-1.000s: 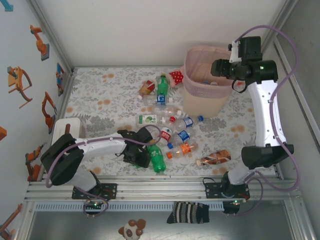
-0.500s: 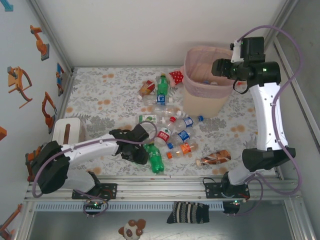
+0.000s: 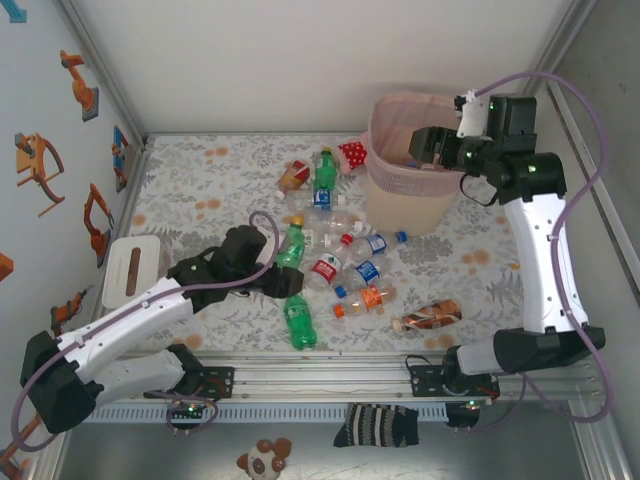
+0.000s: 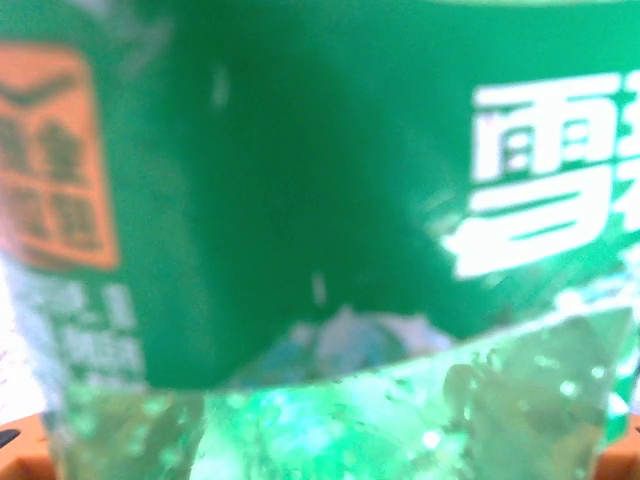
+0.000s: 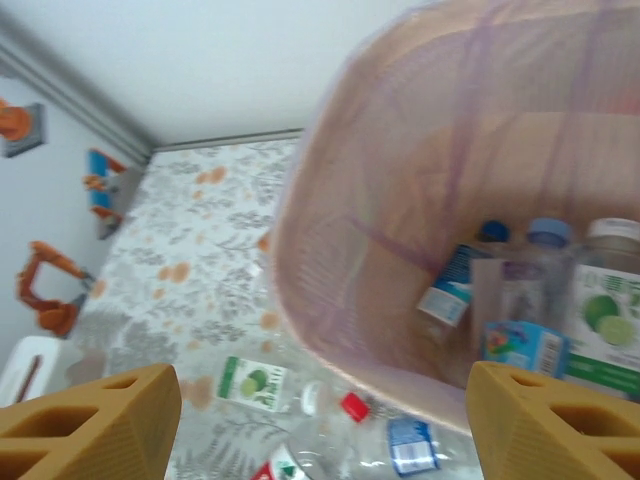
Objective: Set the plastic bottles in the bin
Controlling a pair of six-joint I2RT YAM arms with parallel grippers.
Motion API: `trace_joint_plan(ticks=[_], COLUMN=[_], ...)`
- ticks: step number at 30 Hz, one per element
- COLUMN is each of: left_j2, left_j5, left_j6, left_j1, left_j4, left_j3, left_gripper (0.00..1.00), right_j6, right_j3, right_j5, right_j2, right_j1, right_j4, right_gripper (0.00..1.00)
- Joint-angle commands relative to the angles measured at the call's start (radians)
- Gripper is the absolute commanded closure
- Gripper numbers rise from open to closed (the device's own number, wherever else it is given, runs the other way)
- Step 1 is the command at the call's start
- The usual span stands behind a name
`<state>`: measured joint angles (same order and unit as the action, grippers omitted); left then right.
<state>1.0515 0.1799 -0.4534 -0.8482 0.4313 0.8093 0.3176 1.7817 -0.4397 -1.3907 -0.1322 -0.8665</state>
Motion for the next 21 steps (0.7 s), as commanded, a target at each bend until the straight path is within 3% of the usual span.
trace_joint_plan(ticks=[1,10,16,21], left_j2=[-0.014,0.047,0.121,0.161], left_j5=[0.12,0.372,0.542,0.602], left_j6=[0.081,0.111,0.066,0.032], left_j1=[0.006,0.005,0.005,0.003], left_j4=[-0.2,-0.563,-0.739,-0.839], left_j3=[0.046,0.087,0.131,0.154], left_gripper=[0.47,0.48,0.49,0.49], right_j6=[0.06,0.097,0.098,0.095], right_j3=[-0.063,-0.236,-0.236,-0.238], right_j5=[-0.155,-0.323,-0.382,-0.395], right_j2=[0.06,0.166,0.156,0.136], right_j1=[-0.018,-0.143,-0.236,-0.292], right_j4=[0.203,0.514,0.559,0.56], right_gripper=[0.26,0.26,0.26,0.26])
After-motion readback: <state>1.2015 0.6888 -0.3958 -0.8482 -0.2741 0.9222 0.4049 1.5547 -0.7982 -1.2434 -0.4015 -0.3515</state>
